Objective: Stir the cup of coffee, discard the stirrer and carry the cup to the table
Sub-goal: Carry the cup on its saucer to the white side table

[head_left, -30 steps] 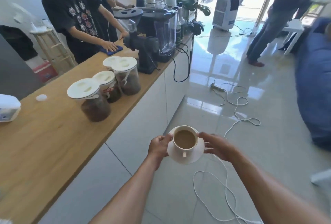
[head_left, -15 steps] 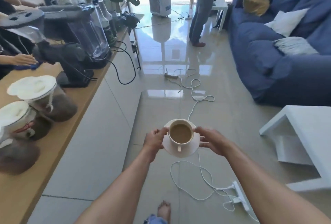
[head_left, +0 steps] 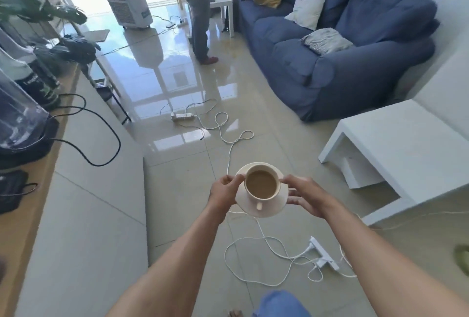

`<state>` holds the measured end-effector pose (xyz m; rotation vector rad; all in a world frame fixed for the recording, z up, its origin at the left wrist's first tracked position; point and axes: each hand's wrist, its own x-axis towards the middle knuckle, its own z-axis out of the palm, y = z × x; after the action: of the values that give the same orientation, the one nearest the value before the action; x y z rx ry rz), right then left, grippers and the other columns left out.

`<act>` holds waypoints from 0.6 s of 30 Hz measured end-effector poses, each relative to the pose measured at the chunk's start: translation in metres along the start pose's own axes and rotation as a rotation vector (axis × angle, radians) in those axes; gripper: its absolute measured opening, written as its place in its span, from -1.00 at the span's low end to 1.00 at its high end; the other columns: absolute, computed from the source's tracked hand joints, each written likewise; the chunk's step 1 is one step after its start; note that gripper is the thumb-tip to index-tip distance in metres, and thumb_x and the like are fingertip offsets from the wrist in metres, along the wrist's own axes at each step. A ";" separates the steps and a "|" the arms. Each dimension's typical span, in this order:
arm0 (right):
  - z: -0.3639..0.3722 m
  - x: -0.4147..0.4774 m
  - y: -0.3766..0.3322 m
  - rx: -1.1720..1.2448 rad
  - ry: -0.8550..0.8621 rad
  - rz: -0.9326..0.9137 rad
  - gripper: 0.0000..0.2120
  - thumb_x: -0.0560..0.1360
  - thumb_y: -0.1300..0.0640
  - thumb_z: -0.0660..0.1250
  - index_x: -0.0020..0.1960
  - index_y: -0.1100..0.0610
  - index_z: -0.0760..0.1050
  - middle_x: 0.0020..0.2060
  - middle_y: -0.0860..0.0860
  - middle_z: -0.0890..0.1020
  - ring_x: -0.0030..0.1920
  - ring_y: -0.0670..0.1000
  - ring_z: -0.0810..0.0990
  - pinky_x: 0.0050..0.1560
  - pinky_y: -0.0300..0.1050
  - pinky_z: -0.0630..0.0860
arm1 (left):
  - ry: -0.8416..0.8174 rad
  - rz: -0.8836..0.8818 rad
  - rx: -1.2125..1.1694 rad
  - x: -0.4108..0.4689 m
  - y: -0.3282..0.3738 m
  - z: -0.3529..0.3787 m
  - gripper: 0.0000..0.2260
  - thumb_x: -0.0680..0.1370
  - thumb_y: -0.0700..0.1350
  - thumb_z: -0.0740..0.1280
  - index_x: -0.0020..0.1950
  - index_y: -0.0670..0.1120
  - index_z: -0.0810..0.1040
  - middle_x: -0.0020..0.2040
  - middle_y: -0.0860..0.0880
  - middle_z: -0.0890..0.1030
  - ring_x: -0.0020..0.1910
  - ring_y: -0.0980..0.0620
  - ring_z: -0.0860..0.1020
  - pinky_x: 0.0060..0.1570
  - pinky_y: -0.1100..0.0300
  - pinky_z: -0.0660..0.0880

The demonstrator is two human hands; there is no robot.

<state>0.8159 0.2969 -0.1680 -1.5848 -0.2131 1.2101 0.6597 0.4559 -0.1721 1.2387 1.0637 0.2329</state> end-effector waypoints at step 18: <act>-0.172 0.017 -0.046 0.210 0.381 -0.048 -0.74 0.50 0.07 0.39 0.09 0.21 0.59 -0.12 0.16 0.64 -0.09 0.10 0.59 0.00 -0.01 0.51 | -0.391 0.035 0.195 0.096 0.087 0.193 -0.67 0.35 0.11 0.43 -0.08 -0.12 0.58 -0.26 0.03 0.56 -0.24 0.06 0.56 0.02 -0.09 0.61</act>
<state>0.9760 0.2190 -0.1575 -1.5796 0.1180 0.8430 0.8905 0.4263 -0.1601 1.4092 0.7382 -0.0886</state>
